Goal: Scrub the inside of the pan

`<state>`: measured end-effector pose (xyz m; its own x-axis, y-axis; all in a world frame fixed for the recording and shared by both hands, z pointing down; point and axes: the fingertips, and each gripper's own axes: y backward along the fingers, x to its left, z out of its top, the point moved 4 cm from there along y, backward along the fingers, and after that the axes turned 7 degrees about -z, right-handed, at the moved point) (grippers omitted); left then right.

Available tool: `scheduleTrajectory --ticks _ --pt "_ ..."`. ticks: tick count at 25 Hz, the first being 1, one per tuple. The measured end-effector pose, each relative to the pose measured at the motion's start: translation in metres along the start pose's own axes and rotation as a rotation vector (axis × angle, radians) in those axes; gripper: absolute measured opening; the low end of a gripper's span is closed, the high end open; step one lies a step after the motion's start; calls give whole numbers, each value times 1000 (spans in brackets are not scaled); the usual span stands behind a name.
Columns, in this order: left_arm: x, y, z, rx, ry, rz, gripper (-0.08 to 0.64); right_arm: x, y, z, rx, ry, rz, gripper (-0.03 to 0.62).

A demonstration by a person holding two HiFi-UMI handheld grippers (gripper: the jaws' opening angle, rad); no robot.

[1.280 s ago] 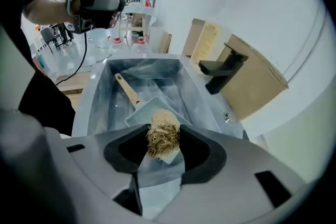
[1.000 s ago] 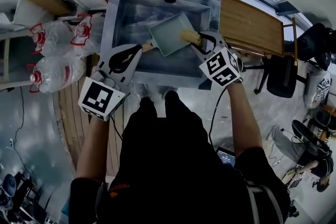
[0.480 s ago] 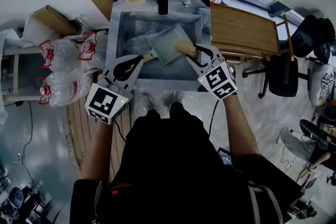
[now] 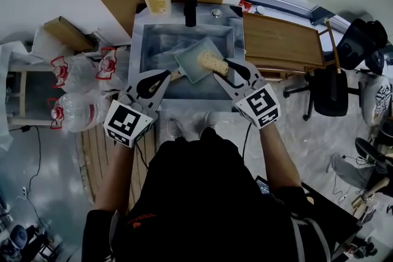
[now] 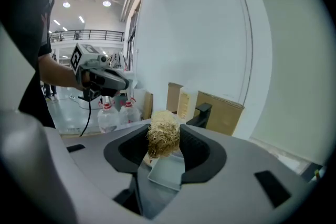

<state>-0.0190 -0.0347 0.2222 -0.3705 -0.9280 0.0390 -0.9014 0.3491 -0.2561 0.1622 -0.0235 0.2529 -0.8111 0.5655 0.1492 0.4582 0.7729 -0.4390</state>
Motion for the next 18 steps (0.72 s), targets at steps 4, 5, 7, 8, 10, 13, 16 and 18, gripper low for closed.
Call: scheduleTrajectory --ticks 4,5,7,8,10,13,16,18 --pt "3 3 1 -3 -1 2 17 0 5 13 -54 -65 3 178" --pt "4 3 0 -5 -1 2 17 -1 6 16 -65 -79 1 177" --pt "5 2 0 -9 3 -1 17 -3 7 21 -84 -106 -3 176" --pt "6 2 0 -10 6 -3 17 -3 8 23 -93 -122 -4 176" --pt "7 1 -1 -12 10 -9 17 -5 8 27 -114 -153 -3 176" --pt "9 -1 -1 -16 10 -13 17 -7 10 34 -142 -191 -2 177" --pt "14 -2 1 -22 7 -12 17 -10 11 37 -161 -227 -2 176" --pt "17 -3 2 -26 6 -9 17 -12 11 38 -169 -246 -3 176"
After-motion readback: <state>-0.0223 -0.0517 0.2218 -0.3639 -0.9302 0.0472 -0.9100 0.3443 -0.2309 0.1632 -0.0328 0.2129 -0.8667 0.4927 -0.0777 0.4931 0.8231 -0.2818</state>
